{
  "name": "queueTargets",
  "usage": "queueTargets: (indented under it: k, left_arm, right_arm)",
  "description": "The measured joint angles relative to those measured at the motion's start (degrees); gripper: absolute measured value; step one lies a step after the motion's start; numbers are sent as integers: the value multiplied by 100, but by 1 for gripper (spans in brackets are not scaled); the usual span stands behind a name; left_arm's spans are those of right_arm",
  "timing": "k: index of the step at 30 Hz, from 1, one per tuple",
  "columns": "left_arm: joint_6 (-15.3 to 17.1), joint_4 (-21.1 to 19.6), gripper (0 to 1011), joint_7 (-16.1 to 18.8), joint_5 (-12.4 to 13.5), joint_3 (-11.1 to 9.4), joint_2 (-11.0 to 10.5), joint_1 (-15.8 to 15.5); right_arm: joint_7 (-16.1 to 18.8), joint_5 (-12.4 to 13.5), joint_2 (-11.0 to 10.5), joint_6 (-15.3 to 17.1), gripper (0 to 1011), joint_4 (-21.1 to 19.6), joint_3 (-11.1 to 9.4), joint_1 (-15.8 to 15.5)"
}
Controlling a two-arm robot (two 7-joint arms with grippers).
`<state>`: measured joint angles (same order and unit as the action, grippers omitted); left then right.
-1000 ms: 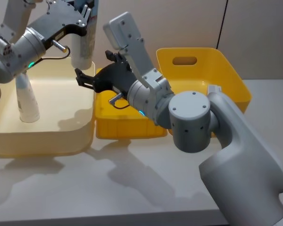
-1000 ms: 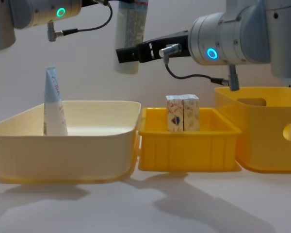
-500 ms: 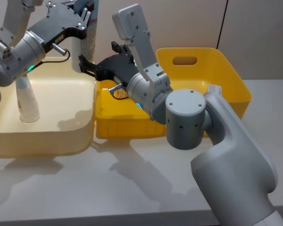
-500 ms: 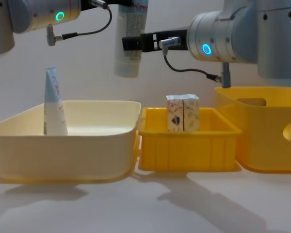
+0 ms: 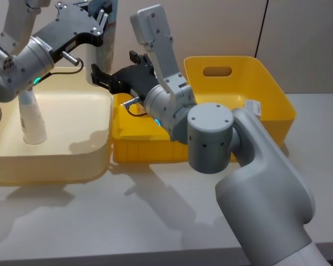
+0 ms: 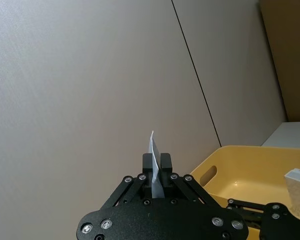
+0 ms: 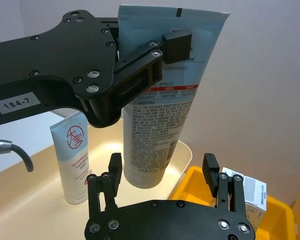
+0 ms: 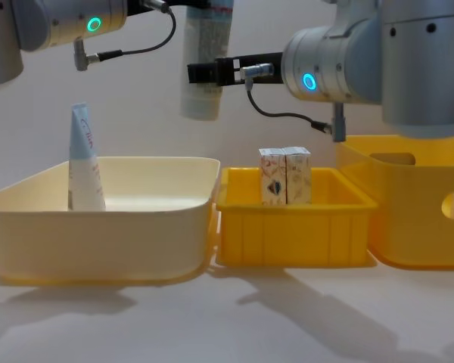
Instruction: Bimanual collaborative sorting of washing and personal care products
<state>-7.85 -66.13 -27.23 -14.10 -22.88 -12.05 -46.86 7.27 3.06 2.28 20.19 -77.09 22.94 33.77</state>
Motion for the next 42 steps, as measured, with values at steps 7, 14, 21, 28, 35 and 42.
queueTargets:
  k: [7,14,21,28,35,42]
  left_arm:
    - [-9,-35,93,-47,-40,-27,-3,-18]
    - [-42,-44,93,-97,-82,-64,4,-48]
    - [-88,-43,93,-167,-153,-114,37,-76]
    - [-112,-42,93,-217,-216,-153,62,-82]
    - [-123,-53,92,-247,-279,-199,80,-77]
    - [-125,-75,93,-252,-311,-222,83,-63]
  right_arm:
    - [-33,-4,116,-36,1001,204,-46,82]
    - [-64,-5,213,-79,1001,354,-99,147]
    - [-105,6,340,-135,1001,535,-173,228]
    - [-171,10,460,-216,1001,702,-235,299]
    - [-251,-3,561,-341,1001,850,-289,367]
    - [-327,-34,646,-466,1001,971,-344,421]
